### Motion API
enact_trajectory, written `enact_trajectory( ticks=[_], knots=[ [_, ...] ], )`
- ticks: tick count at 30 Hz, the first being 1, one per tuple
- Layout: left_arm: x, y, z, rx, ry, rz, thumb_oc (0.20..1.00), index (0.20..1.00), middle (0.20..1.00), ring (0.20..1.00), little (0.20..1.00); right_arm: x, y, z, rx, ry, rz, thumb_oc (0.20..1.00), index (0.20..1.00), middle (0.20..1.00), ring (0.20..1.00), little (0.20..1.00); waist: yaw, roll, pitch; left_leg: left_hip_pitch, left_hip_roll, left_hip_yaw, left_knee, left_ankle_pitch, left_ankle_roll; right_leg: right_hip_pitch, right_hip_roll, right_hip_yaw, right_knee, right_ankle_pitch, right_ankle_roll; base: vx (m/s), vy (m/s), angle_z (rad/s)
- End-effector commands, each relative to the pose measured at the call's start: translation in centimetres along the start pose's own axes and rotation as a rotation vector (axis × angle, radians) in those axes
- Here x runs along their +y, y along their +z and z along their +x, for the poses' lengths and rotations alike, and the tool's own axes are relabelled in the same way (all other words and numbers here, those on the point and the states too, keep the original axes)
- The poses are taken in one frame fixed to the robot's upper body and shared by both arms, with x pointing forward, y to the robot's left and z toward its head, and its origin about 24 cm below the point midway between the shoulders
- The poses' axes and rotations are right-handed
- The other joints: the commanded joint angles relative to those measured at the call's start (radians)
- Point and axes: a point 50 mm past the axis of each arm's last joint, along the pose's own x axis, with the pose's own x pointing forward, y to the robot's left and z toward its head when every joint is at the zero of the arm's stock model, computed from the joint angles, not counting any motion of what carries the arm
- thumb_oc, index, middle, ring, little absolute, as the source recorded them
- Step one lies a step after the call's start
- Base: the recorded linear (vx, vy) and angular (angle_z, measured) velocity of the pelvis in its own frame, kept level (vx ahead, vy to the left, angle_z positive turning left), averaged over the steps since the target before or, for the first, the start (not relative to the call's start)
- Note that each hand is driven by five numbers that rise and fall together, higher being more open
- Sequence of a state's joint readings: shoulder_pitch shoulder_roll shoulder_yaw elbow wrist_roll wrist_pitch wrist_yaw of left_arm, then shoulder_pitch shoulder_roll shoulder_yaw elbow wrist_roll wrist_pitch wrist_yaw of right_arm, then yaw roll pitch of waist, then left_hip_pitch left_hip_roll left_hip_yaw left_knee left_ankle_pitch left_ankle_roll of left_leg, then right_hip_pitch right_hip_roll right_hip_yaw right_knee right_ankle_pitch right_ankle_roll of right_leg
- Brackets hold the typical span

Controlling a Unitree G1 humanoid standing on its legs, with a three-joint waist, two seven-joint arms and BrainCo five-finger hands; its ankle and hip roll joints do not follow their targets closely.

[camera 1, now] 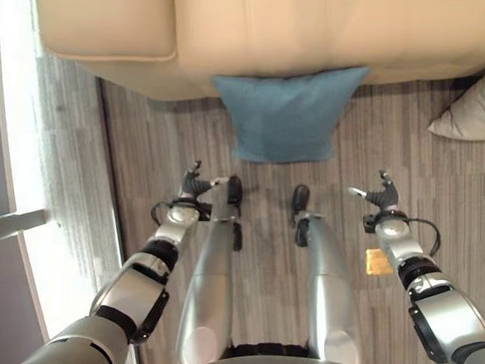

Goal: Pick up all the scattered cushions and arrange them neatly on the sofa.

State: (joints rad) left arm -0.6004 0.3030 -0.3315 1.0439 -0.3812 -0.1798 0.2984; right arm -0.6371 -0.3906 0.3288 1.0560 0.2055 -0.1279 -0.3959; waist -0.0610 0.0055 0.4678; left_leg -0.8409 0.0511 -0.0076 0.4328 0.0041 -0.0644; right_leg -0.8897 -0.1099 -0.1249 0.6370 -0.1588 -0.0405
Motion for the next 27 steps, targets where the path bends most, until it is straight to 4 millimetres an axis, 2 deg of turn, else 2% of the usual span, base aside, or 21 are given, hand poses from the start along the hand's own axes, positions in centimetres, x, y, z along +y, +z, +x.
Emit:
enact_trajectory(
  ticks=[1,3,13,16,23,27],
  knots=[
    [0.0,0.2,-0.2,-0.043,0.044,-0.005,1.0,1.0,1.0,1.0,1.0,-0.1,-0.2,-0.4,-0.025,-0.08,0.051,1.0,1.0,1.0,1.0,1.0,-0.013,-0.006,-0.157,-0.069,-0.019,-0.019,0.093,-0.163,0.024,-0.042,-0.014,0.065,-0.108,0.008,0.061,-0.01,0.047,-0.07],
    [-0.2,0.8,-0.1,-0.061,0.043,-0.008,1.0,1.0,1.0,1.0,1.0,-0.2,0.4,-0.2,-0.043,-0.092,0.056,1.0,1.0,1.0,1.0,1.0,-0.014,-0.005,-0.16,-0.096,-0.022,-0.018,0.103,-0.166,0.027,-0.07,-0.015,0.069,-0.092,0.006,0.062,-0.01,0.028,-0.02],
    [-0.7,8.2,1.5,-0.262,0.05,-0.017,1.0,1.0,1.0,1.0,1.0,-1.4,6.9,1.5,-0.21,-0.172,0.122,1.0,1.0,1.0,1.0,1.0,-0.019,-0.005,-0.172,-0.277,-0.041,-0.028,0.167,-0.184,0.04,-0.249,-0.022,0.099,-0.021,-0.003,0.072,0.01,0.0,0.02],
    [-1.0,9.8,1.6,-0.305,0.051,-0.024,1.0,1.0,1.0,1.0,1.0,-1.5,8.4,1.6,-0.251,-0.201,0.153,1.0,1.0,1.0,1.0,1.0,-0.022,-0.004,-0.176,-0.329,-0.045,-0.031,0.2,-0.193,0.046,-0.301,-0.02,0.104,0.009,-0.009,0.073,0.01,-0.001,0.01],
    [-1.2,11.7,1.8,-0.347,0.054,-0.039,1.0,1.0,1.0,1.0,1.0,-1.6,9.2,1.8,-0.256,-0.225,0.173,1.0,1.0,1.0,1.0,1.0,-0.024,-0.001,-0.184,-0.374,-0.049,-0.034,0.211,-0.2,0.05,-0.352,-0.018,0.109,0.03,-0.013,0.077,0.0,0.0,0.0],
    [-1.1,13.6,1.9,-0.387,0.056,-0.059,1.0,1.0,1.0,1.0,1.0,-2.1,10.5,2.1,-0.27,-0.241,0.204,1.0,1.0,1.0,1.0,1.0,-0.024,0.004,-0.187,-0.41,-0.055,-0.033,0.222,-0.203,0.052,-0.391,-0.016,0.114,0.042,-0.017,0.08,0.01,-0.005,0.0]
  ],
)
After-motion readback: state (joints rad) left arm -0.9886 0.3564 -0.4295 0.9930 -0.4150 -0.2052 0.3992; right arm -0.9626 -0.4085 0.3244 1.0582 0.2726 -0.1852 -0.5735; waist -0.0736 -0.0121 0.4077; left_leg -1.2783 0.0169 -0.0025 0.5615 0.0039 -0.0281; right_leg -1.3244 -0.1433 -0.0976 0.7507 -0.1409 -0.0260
